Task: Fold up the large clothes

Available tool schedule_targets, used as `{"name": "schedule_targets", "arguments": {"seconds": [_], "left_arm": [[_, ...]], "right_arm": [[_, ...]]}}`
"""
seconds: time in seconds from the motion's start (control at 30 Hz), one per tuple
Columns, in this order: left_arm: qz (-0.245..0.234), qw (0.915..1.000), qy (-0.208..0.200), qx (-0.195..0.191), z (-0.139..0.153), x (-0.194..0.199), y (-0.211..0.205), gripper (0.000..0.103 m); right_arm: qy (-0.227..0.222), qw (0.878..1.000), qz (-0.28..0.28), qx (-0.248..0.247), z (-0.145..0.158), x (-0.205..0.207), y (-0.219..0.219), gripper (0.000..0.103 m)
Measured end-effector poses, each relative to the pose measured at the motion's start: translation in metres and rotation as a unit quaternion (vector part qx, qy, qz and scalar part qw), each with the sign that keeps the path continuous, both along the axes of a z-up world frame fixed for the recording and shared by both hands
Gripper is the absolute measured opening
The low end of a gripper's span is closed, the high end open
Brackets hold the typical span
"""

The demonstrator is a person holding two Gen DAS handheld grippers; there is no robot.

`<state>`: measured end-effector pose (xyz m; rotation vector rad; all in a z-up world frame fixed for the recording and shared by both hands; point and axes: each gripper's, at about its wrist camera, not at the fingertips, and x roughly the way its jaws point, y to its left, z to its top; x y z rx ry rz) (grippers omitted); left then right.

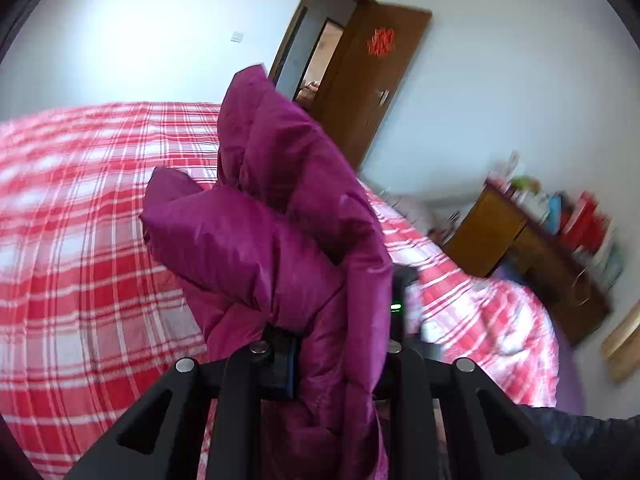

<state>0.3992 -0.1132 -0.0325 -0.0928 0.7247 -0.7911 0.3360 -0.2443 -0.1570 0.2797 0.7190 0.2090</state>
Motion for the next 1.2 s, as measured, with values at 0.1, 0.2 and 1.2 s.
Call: {"name": "schedule_targets", "arguments": {"seconds": [0.1,0.2,1.2], "left_arm": [[0.006,0.9994,-0.007,0.034,-0.004,-0.002,-0.028,0.021],[-0.007,0.9986,-0.019,0.049,-0.013,-0.01,-0.057,0.021],[-0.035,0.9653,-0.233,0.112,-0.024,-0.113,-0.09,0.084]], "right_arm": [[0.018,0.999,-0.01,0.032,0.009,-0.012,-0.024,0.103],[0.021,0.996,-0.024,0.081,0.02,-0.025,-0.068,0.103],[0.053,0.999,-0.007,-0.001,0.065,0.021,-0.148,0.018]]}}
